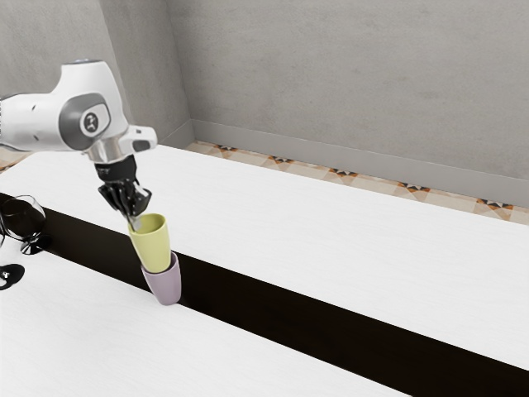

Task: Place the left cup onto the right cup

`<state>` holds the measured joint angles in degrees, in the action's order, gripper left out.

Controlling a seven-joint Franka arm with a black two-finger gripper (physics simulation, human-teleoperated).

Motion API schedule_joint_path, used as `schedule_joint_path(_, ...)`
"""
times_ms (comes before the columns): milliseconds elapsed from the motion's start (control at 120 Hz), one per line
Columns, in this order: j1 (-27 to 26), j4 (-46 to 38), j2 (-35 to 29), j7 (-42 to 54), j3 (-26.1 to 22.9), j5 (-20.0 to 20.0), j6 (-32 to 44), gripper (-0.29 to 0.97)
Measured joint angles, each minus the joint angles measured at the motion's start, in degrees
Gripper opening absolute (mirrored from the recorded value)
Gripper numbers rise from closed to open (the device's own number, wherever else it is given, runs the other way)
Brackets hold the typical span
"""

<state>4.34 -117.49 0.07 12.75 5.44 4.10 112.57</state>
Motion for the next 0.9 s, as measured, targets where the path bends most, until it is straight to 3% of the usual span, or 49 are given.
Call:
schedule_joint_path(192,-0.51,0.62,1.56,-0.31,0.24,0.02,0.36,-0.10)
schedule_joint_path(383,-1.84,1.05,1.77,-0.84,0.19,0.08,-0.08,0.30)
schedule_joint_path(500,-2.96,1.61,1.25,-1.09,0.15,0.07,-0.69,0.46)
schedule_joint_path(667,-3.88,3.01,0.56,-1.36,-0.32,0.04,-2.16,0.58)
schedule_joint_path(900,-4.64,9.56,-0.07,-1.66,-1.25,-1.00,-7.11,0.65)
